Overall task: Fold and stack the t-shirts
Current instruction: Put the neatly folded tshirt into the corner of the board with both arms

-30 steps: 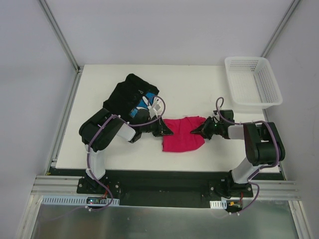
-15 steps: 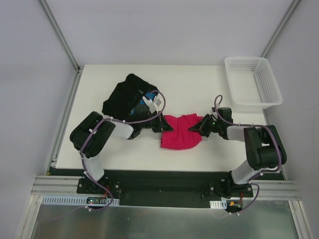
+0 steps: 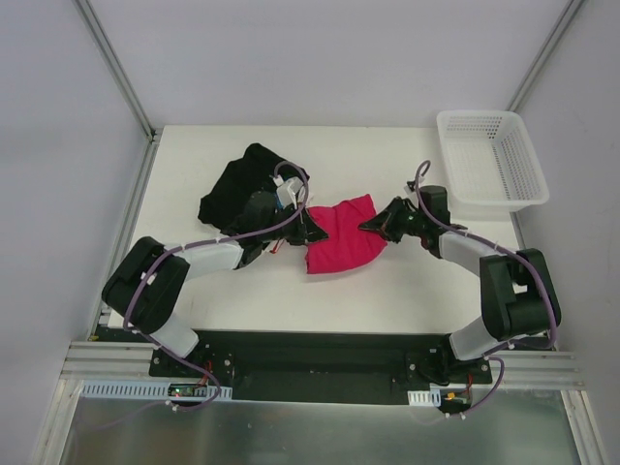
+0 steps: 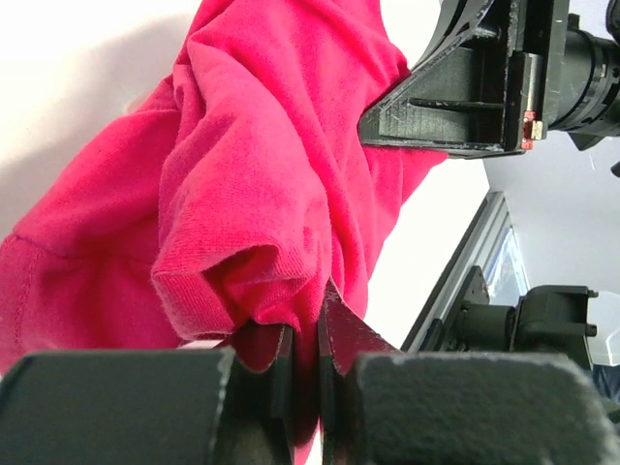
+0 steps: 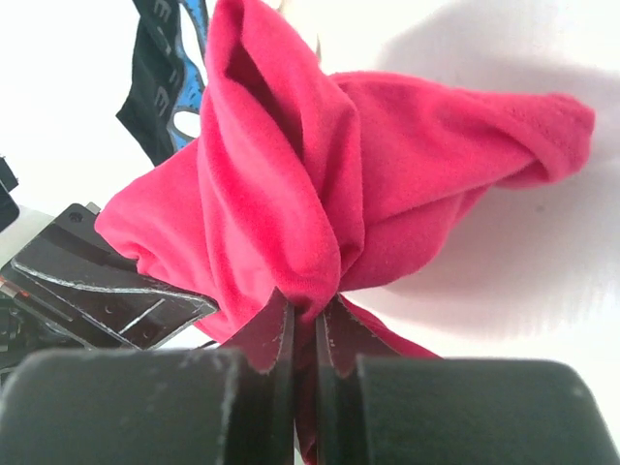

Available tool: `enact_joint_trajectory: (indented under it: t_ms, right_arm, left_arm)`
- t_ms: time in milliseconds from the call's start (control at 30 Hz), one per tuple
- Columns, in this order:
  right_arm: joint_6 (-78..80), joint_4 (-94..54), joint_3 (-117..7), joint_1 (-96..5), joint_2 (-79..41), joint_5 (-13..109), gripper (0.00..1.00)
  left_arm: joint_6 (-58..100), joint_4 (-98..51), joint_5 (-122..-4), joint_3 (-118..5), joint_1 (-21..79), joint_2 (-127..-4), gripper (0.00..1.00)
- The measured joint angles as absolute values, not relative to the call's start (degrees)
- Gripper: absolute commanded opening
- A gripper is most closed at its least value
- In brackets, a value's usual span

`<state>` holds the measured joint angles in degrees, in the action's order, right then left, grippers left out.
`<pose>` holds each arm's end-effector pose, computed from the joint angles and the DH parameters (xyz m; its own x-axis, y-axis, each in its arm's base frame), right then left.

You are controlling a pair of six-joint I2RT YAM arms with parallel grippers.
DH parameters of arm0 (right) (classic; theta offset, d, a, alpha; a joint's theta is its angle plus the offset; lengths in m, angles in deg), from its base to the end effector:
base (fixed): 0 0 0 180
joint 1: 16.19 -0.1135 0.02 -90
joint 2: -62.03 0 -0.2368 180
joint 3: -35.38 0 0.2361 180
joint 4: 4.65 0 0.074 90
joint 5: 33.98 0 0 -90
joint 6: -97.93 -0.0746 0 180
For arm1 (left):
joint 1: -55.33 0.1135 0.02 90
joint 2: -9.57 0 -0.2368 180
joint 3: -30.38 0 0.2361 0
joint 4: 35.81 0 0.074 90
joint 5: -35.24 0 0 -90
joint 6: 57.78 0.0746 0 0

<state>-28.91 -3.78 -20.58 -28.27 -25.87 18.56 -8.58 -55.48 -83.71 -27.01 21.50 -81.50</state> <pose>0.3091 0.1125 0.1565 -0.8089 0.3136 -0.4973 -0.2381 0.5987 0.7648 0.2756 -0.2282 0.1856 -0.7255 -0.2021 -0.6579 0.5327 0.4404 -0.7227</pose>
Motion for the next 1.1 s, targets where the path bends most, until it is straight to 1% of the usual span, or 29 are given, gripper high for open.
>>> enact_joint_trajectory:
  t_ms: [267, 500, 900, 1100]
  right_arm:
    - [-29.7, -6.4, -26.4, -32.3, -25.9, 20.9, 0.01]
    - [-30.6, -7.2, -35.2, -35.3, -28.2, 22.7, 0.01]
    - [-33.3, -8.0, -53.4, -39.9, -40.2, 24.2, 0.01]
    - [-34.5, -10.6, -66.5, -41.2, -48.7, 24.1, 0.01]
  left_arm:
    - [-5.0, -49.8, -82.0, -27.2, 23.8, -76.1, 0.00]
    - [-1.3, -42.6, -80.6, -32.9, 28.0, -72.4, 0.00]
    - [3.8, -33.1, -81.3, -46.5, 38.0, -71.6, 0.00]
    - [5.1, -31.0, -82.2, -50.0, 43.7, -71.6, 0.00]
